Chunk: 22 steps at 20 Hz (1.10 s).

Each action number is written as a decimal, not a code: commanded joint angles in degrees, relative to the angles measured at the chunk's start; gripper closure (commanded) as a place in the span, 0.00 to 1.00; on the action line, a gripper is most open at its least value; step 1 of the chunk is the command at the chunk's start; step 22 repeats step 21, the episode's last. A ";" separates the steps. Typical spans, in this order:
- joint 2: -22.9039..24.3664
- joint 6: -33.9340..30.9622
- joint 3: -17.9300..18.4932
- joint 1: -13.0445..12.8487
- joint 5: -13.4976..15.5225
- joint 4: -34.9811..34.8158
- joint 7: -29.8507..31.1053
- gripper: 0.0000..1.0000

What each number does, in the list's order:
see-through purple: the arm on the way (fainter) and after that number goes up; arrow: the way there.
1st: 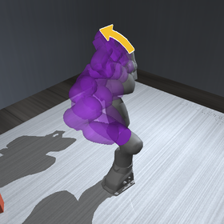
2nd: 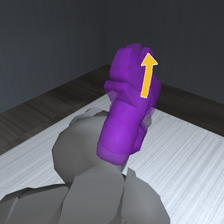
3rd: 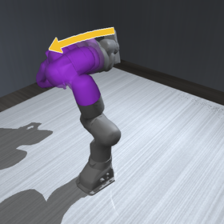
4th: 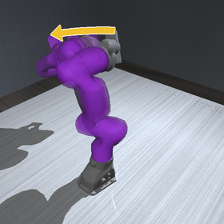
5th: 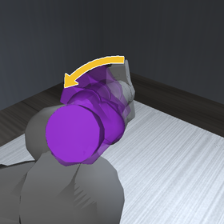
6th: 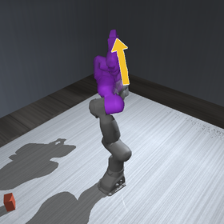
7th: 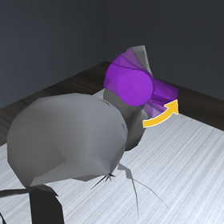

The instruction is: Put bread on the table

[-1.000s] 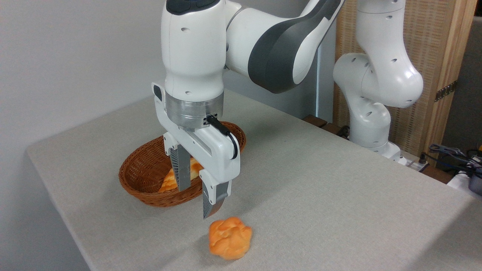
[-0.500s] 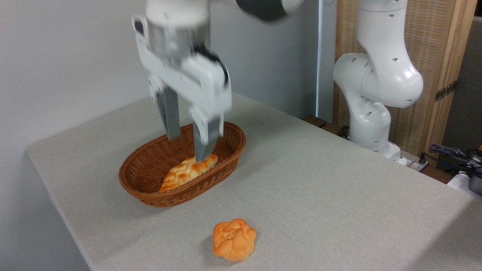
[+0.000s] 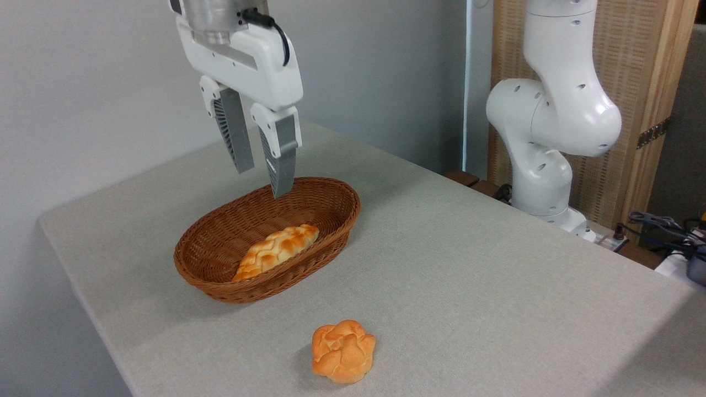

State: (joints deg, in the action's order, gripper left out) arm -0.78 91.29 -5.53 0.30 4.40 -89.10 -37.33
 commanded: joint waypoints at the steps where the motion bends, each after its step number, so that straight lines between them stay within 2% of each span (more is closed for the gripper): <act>1: -0.19 -0.50 -0.36 0.40 -1.15 -0.29 -0.46 0.00; 7: -0.01 -0.58 -0.36 0.31 -1.41 -0.29 -0.20 0.00; 10: 0.16 -0.58 -0.53 0.22 -4.04 -0.28 -0.20 0.00; 22: 0.16 -0.94 -0.44 0.22 -4.05 -0.29 -0.20 0.00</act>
